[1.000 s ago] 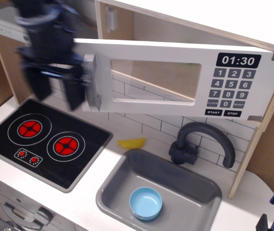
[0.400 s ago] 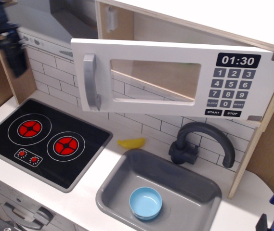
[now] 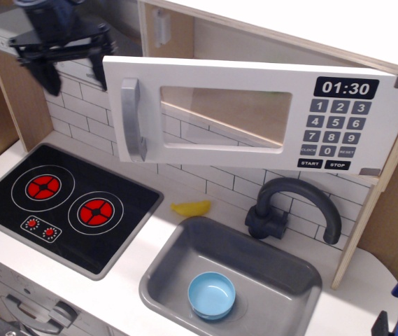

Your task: Open microwave

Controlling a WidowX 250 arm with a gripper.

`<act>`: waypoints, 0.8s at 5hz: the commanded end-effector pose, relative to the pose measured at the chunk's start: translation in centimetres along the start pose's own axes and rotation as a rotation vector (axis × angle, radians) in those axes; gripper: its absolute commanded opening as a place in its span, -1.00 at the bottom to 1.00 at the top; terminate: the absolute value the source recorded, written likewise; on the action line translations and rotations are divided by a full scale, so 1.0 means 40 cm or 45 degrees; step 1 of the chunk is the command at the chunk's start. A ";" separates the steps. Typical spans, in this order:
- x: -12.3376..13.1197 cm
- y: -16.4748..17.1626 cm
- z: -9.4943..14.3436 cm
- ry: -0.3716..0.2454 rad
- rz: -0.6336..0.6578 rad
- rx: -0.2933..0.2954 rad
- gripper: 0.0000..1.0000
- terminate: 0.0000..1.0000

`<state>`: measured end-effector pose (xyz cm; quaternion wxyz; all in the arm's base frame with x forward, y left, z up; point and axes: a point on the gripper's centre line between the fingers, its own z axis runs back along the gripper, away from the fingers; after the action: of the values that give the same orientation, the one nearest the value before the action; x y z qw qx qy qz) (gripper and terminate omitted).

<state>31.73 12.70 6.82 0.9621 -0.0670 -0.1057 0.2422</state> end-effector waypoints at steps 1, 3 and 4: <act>-0.099 -0.193 0.025 -0.001 -0.296 0.063 1.00 -1.00; -0.290 -0.322 0.045 0.093 -0.503 -0.046 1.00 -1.00; -0.364 -0.388 0.022 0.099 -0.495 -0.117 1.00 -1.00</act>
<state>26.67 -8.68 5.26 0.9923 -0.0912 -0.0680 0.0495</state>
